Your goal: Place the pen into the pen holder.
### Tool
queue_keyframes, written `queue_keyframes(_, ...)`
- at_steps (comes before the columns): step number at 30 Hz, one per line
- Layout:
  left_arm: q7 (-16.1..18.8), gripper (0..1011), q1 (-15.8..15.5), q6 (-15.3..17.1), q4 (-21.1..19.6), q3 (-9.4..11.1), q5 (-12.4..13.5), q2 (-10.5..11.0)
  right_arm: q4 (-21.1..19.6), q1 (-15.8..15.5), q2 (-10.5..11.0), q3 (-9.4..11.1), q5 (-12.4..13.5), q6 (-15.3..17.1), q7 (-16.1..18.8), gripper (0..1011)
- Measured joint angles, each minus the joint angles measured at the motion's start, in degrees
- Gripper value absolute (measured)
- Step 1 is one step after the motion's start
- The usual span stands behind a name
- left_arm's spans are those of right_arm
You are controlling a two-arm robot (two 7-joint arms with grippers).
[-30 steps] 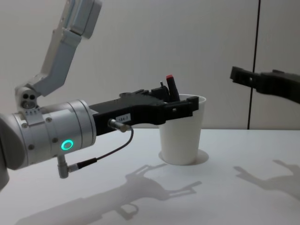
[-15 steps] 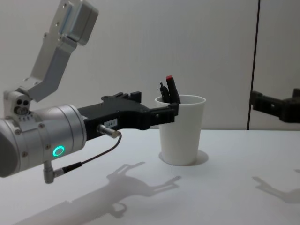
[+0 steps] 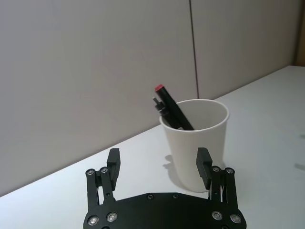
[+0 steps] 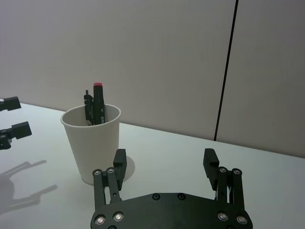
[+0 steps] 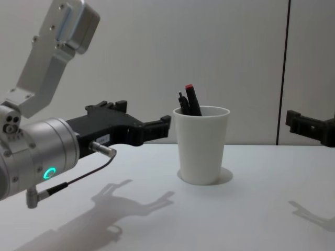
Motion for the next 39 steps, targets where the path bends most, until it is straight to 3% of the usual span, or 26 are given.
queue_keyframes(12,7.1,1003,2.2,0.8,-2.9,-0.5,3.7,0.8,0.0,0.0,0.0,0.0,0.0,0.0,0.0,1001)
queue_keyframes(39,7.7,1003,2.4,0.9,-3.1,-0.5,4.1,0.9,0.0,0.0,0.0,0.0,0.0,0.0,0.0,1001)
